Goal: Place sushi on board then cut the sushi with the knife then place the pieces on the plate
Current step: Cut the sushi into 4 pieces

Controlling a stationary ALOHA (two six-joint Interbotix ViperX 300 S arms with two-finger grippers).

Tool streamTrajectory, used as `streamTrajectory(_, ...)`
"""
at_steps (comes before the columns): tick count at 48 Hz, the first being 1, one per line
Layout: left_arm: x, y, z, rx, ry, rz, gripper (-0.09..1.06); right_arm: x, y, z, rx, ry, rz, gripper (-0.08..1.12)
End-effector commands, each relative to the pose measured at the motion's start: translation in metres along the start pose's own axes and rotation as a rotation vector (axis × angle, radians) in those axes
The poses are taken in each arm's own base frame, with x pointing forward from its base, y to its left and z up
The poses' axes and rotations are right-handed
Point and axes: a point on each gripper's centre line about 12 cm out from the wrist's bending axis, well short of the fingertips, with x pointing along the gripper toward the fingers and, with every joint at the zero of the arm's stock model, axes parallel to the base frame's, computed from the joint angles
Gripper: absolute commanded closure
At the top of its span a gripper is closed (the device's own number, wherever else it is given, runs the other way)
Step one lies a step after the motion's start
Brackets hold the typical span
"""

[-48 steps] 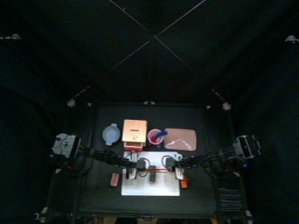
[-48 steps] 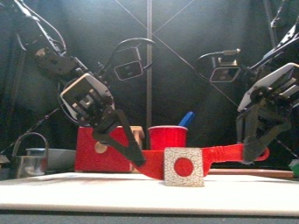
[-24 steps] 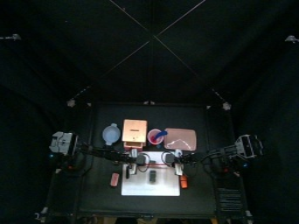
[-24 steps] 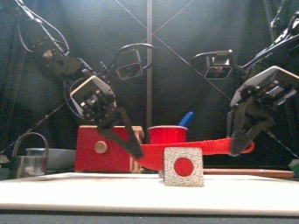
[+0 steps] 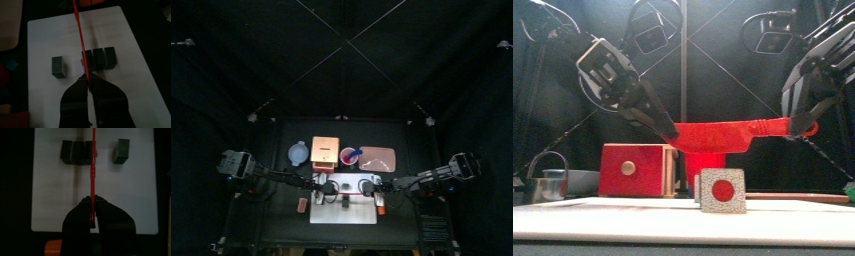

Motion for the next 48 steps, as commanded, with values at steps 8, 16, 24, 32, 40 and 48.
streamTrajectory(8,0.007,-0.004,0.001,0.013,0.001,-0.009,0.65,-0.001,0.012,-0.006,0.066,0.032,0.045,0.74)
streamTrajectory(16,0.014,-0.006,-0.004,0.014,0.022,-0.013,0.65,0.002,0.013,-0.01,0.076,0.05,0.047,0.74)
streamTrajectory(24,0.016,-0.011,-0.004,0.019,0.025,-0.024,0.65,0.005,0.016,-0.013,0.082,0.064,0.054,0.74)
streamTrajectory(32,0.019,-0.011,-0.007,0.012,0.037,-0.024,0.65,0.01,0.015,-0.015,0.083,0.079,0.049,0.74)
streamTrajectory(40,0.021,-0.012,-0.011,0.01,0.046,-0.025,0.65,0.014,0.015,-0.018,0.083,0.095,0.045,0.74)
streamTrajectory(48,0.022,-0.012,-0.013,-0.001,0.054,-0.024,0.65,0.017,0.014,-0.017,0.081,0.1,0.04,0.74)
